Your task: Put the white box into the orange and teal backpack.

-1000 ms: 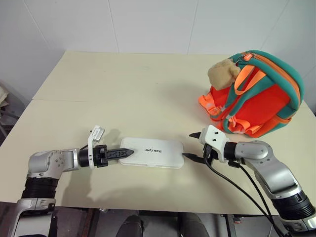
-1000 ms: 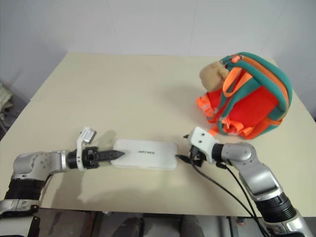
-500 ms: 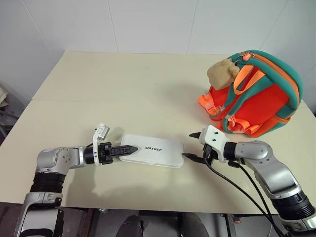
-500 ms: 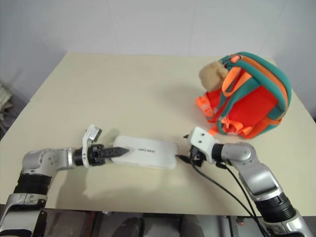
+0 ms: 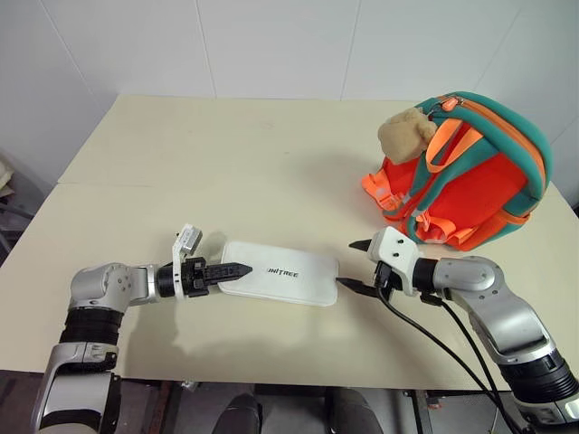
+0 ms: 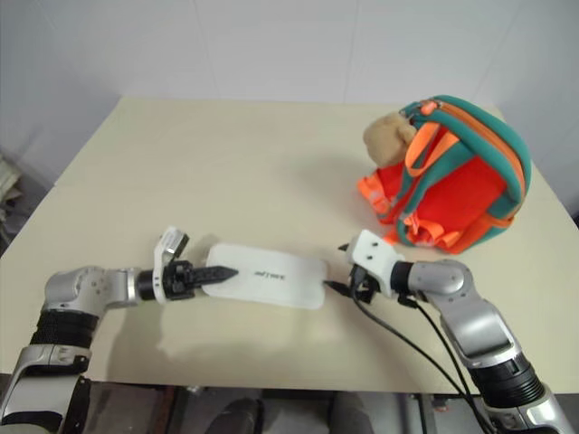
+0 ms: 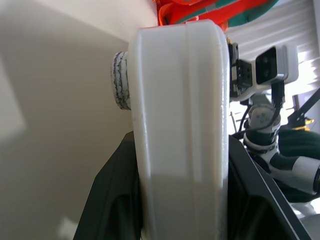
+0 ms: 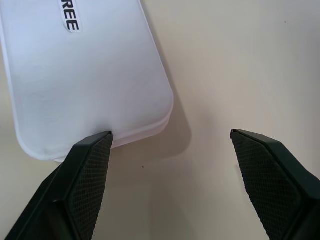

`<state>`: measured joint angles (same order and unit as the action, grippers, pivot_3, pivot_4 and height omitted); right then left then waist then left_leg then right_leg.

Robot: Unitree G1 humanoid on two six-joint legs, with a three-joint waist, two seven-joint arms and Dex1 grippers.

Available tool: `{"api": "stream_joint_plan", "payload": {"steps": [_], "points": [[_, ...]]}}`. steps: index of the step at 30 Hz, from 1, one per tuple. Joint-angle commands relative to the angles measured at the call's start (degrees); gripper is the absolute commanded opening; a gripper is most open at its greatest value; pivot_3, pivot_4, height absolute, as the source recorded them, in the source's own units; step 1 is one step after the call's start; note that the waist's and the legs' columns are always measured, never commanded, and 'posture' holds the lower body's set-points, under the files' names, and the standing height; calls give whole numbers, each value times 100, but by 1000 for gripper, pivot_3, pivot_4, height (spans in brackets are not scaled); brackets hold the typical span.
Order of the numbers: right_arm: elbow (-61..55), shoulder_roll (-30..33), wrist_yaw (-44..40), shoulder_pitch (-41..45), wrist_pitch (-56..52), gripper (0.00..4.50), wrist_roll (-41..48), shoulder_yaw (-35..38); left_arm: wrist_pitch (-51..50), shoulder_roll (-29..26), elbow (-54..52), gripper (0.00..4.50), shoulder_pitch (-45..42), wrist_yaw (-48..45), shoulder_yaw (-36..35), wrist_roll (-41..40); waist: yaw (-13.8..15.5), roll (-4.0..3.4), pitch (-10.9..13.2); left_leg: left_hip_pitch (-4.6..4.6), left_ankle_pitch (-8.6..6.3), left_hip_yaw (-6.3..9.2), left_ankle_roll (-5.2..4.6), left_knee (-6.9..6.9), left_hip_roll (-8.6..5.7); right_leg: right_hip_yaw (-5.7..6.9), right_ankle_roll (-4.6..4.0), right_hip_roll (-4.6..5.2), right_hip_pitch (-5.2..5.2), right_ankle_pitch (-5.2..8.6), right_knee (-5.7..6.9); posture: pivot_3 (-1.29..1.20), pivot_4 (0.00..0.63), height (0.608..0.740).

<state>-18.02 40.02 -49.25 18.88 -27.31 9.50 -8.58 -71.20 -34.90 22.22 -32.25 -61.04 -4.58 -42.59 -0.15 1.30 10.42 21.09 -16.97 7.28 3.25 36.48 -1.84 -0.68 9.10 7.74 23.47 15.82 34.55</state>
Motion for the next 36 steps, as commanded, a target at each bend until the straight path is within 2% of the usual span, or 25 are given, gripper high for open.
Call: {"api": "stream_joint_plan", "payload": {"steps": [1,6,14,20,24,36], "points": [[-250,-31,127,-80,101,4500,50,205,-108,8,96,1479,-102,355,-279,31,0,0,0,0,0,0,0,0,0,0,0,-1,0,0,0,0,150,740],[-328,-175,469,-227,-9,4500,302,762,-493,74,166,1452,-231,687,-783,-157,-6,0,0,6,0,1,1,0,1,-1,1,-2,4,-1,-4,0,150,740],[-332,-819,1280,-561,82,4500,975,2181,-880,218,212,1432,-404,1111,-1469,-459,5,0,0,7,1,0,3,-7,2,-2,2,-3,7,-1,-6,0,150,740],[-57,-962,1613,-537,227,4500,1387,3025,-1057,402,158,1430,-386,1484,-1853,-528,-1,0,0,7,3,-2,5,-17,2,-3,3,-2,7,-2,-4,0,150,740],[141,-920,1695,-446,247,4500,1521,3187,-1211,497,138,1427,-408,1716,-2117,-595,-8,-1,0,7,4,-4,7,-20,3,-4,4,-3,9,-2,-5,0,150,740],[905,-1006,1766,60,583,4500,1601,3071,-1425,609,-155,1427,-242,2053,-2410,-739,-16,-1,1,6,22,-12,40,-28,3,-13,6,-3,13,-4,-4,0,150,740]]}}
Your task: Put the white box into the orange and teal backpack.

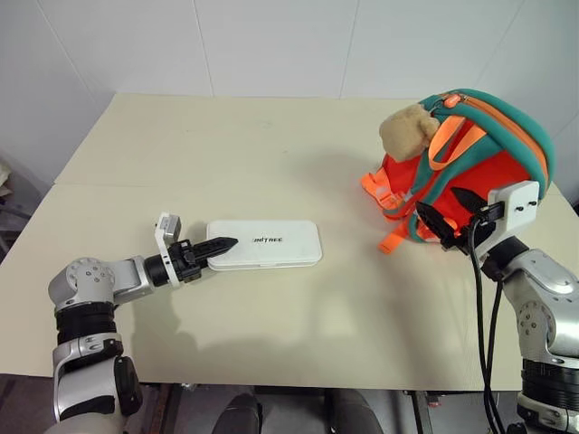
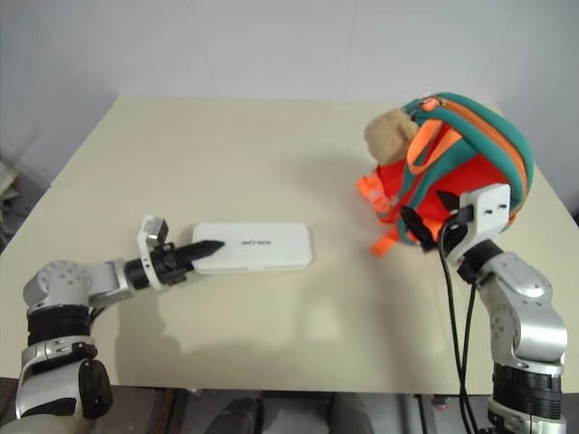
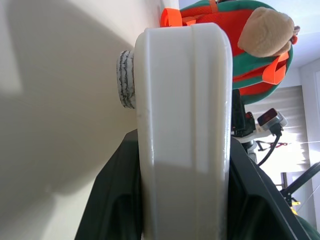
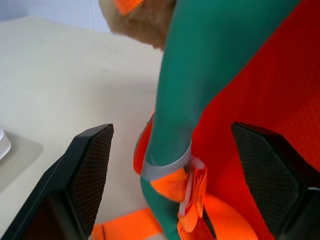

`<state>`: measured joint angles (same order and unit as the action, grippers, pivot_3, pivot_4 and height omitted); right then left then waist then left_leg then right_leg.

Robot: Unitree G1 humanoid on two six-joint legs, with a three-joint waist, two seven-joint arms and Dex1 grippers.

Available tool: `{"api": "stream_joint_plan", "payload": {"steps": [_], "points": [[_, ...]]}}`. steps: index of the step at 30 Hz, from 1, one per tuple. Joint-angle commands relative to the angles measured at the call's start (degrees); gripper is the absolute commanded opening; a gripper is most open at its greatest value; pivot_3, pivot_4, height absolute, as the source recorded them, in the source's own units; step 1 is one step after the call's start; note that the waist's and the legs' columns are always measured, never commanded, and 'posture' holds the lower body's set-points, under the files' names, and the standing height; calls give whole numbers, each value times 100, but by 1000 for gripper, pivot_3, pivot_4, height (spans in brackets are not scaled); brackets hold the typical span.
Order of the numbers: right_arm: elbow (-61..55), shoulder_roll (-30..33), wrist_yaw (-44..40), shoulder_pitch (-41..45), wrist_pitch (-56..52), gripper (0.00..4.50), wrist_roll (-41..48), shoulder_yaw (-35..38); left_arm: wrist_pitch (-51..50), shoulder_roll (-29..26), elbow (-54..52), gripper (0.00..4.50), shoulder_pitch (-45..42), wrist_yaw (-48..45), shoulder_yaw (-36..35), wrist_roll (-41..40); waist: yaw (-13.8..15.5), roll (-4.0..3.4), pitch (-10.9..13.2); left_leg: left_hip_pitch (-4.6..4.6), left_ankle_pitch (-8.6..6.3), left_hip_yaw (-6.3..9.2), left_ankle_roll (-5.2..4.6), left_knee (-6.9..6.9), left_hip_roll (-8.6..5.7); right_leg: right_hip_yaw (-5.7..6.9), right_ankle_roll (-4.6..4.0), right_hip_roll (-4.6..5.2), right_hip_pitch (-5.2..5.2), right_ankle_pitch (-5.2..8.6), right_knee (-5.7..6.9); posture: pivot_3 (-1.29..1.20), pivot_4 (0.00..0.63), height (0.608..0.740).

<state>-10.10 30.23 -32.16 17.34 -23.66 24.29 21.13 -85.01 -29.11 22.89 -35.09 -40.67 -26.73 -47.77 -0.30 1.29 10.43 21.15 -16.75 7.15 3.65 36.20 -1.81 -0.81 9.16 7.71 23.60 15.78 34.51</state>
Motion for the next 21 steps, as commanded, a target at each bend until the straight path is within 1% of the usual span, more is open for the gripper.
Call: {"api": "stream_joint_plan", "payload": {"steps": [1,9,13,16,21], "points": [[213,-44,59,306,253,4500,124,78,-44,40,-225,1427,42,33,-209,-221,-1,0,0,0,0,-1,1,-1,0,0,0,0,0,0,0,0,150,740],[894,-198,0,944,430,4500,47,-277,-138,127,-355,1426,31,195,-350,-280,1,0,0,2,3,-2,5,-3,0,-1,0,-1,4,0,0,0,150,740],[1298,-283,162,1196,625,4500,-152,-439,-160,132,-424,1426,100,230,-407,-286,-10,0,0,3,3,-3,6,-6,0,-3,0,-1,6,-1,-1,0,150,740],[1556,-372,152,1356,793,3883,-161,-467,-189,161,-486,1425,124,282,-446,-311,-10,0,0,3,4,-4,7,-6,0,-3,0,0,7,-1,0,0,150,740],[1723,-444,216,1523,850,2224,-229,-534,-229,201,-569,1425,158,378,-508,-368,-13,-1,0,4,4,-4,8,-7,0,-4,1,-1,8,-1,-1,0,150,740]]}}
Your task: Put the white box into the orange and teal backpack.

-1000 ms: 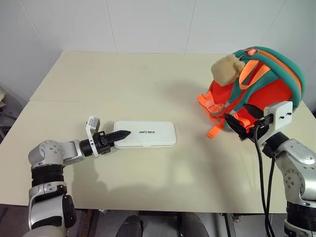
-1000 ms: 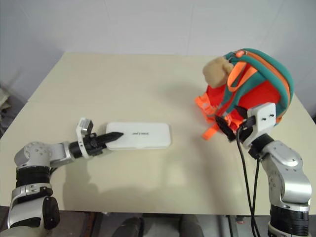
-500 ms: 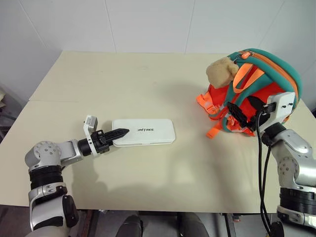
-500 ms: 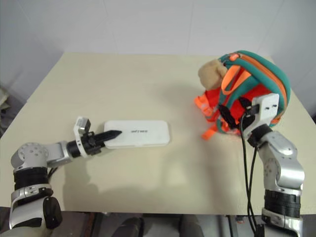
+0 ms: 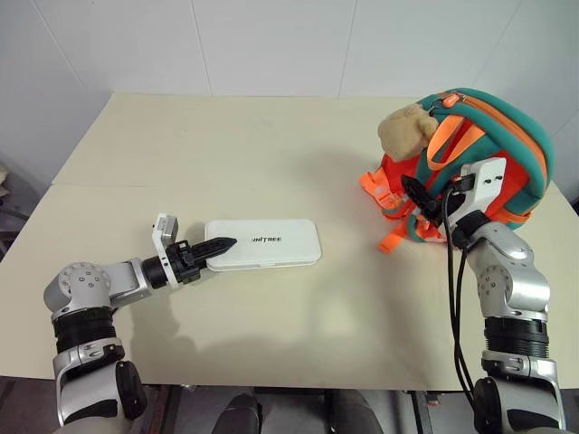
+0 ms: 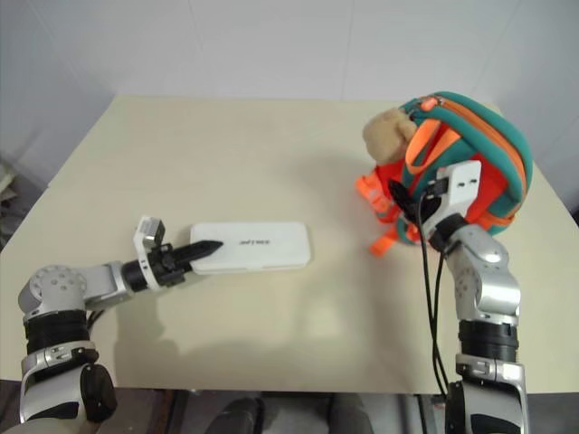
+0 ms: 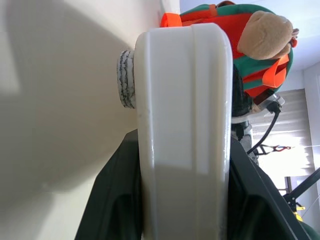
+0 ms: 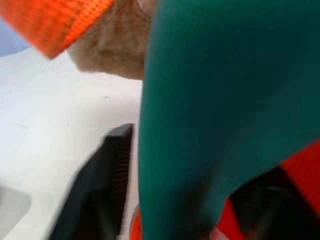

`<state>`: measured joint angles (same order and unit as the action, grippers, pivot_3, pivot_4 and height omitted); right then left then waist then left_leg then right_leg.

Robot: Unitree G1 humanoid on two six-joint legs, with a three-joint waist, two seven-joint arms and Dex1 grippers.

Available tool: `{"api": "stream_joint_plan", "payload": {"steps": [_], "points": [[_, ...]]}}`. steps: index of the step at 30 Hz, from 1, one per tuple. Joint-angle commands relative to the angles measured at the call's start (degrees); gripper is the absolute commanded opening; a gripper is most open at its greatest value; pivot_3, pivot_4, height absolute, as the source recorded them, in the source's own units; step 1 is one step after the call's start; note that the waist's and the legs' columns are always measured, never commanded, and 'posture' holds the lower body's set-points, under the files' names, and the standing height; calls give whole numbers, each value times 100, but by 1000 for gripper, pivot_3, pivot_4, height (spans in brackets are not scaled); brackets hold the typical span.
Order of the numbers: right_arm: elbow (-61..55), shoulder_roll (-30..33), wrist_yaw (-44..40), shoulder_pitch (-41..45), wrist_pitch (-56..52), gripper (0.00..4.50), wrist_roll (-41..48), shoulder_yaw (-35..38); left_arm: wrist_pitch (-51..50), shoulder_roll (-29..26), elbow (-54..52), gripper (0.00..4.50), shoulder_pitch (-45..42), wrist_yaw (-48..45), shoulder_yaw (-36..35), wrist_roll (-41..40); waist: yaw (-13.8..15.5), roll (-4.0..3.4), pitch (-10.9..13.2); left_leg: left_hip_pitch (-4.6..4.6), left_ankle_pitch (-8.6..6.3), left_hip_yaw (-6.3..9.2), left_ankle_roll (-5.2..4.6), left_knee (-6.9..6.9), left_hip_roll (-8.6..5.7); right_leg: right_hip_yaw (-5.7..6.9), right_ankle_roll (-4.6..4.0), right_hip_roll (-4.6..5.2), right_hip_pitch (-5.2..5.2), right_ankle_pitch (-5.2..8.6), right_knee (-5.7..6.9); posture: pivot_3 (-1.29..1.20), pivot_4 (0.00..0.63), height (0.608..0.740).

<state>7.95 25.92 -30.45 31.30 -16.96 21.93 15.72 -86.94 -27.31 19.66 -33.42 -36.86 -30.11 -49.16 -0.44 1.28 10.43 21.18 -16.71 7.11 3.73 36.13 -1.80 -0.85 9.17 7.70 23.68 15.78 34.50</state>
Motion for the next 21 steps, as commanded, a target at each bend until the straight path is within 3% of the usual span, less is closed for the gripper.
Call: {"api": "stream_joint_plan", "payload": {"steps": [1,4,6,21], "points": [[-77,-15,40,133,187,1870,6,2,-43,33,-262,1425,-1,16,-183,-236,1,0,0,0,0,0,0,0,0,0,0,0,0,0,0,0,150,740],[-144,-7,-15,140,216,861,20,-46,-49,95,-273,1425,-10,86,-316,-278,-5,0,0,0,0,-1,0,-1,0,-1,0,0,0,0,-1,0,150,740],[-275,-2,-92,118,155,492,94,-78,-48,100,-272,1425,-17,119,-355,-272,-10,0,0,0,0,-1,0,0,0,-1,0,0,0,0,0,0,150,740],[-2354,276,-1033,-193,-1286,492,1450,-497,544,-426,522,1425,-466,116,-635,-111,-122,0,0,1,0,-1,0,-7,4,-1,2,-4,3,-1,-5,0,150,740]]}}
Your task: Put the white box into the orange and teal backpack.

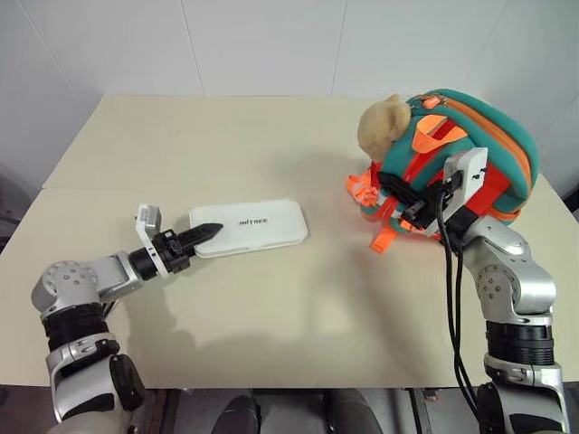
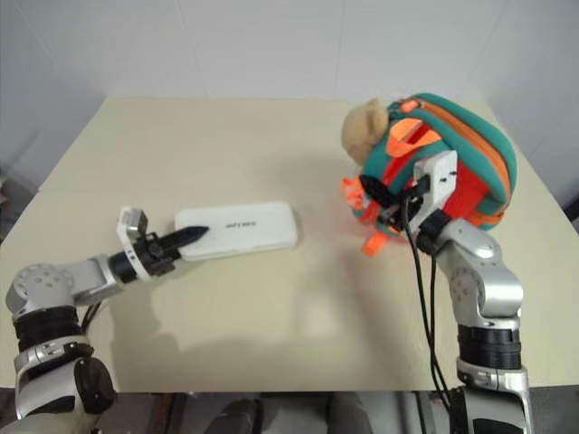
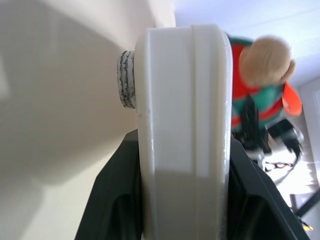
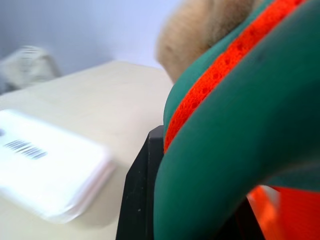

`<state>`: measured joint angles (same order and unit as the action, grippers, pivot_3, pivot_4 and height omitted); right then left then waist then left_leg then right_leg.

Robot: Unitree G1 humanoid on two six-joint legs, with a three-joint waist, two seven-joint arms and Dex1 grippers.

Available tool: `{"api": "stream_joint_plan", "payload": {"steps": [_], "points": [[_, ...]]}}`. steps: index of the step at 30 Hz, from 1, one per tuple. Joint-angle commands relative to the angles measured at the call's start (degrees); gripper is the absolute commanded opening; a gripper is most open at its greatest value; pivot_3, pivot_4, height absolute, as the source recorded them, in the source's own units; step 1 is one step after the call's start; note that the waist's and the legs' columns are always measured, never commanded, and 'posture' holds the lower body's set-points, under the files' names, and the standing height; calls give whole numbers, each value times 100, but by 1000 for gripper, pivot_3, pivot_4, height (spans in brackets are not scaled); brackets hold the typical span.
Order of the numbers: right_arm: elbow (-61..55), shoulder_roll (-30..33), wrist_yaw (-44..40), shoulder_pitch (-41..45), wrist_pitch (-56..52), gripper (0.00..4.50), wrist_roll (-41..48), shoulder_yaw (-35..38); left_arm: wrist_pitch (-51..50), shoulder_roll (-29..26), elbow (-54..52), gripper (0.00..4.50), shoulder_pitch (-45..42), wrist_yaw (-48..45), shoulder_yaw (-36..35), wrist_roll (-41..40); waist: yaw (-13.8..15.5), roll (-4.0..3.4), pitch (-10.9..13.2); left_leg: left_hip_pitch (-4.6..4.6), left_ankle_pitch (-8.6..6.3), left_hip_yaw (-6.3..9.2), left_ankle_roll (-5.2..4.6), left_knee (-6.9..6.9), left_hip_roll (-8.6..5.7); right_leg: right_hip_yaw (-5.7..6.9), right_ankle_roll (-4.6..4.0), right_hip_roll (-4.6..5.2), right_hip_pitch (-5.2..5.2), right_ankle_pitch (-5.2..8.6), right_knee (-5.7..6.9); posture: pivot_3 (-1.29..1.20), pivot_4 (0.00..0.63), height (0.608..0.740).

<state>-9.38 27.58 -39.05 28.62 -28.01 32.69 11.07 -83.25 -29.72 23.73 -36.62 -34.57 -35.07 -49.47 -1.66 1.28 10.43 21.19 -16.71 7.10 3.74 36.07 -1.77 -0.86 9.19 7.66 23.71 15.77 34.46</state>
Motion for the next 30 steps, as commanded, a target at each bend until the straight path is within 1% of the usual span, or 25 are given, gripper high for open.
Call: {"api": "stream_joint_plan", "payload": {"steps": [1,5,12,16,21,26,30], "points": [[-726,112,-182,96,-262,492,459,-41,225,-237,183,1425,-171,-129,-141,-77,5,0,0,0,0,0,0,0,0,0,0,0,0,0,-1,0,150,740],[-1185,53,-114,345,-619,492,973,-73,445,-454,494,1425,-296,-184,-157,-61,2,0,0,2,-1,0,0,-2,0,0,0,1,2,0,-2,0,150,740],[-1619,158,-173,626,-983,492,1569,-113,732,-730,886,1425,-450,-357,28,9,16,0,0,8,-1,1,0,-4,0,1,0,1,8,0,-4,0,150,740],[-1916,170,-92,821,-1323,492,2354,13,890,-878,1107,1425,-530,-495,161,81,4,0,0,10,-1,0,0,-5,1,1,0,1,10,0,-5,0,150,740],[-2240,586,-374,794,-1741,492,3075,-25,1067,-1087,1391,1425,-640,-723,331,207,11,1,1,14,-2,0,-1,-9,2,3,0,1,16,0,-6,0,150,740],[-2459,986,-689,793,-1913,491,3617,-46,1185,-1269,1618,1425,-723,-980,534,344,12,3,3,17,-5,-2,-5,-7,1,4,0,1,16,0,-10,0,150,740],[-2575,1196,-1029,746,-1901,491,3648,-200,1262,-1403,1712,1425,-768,-1190,688,439,12,4,3,17,-5,-3,-7,-5,1,4,0,1,16,0,-8,0,150,740]]}}
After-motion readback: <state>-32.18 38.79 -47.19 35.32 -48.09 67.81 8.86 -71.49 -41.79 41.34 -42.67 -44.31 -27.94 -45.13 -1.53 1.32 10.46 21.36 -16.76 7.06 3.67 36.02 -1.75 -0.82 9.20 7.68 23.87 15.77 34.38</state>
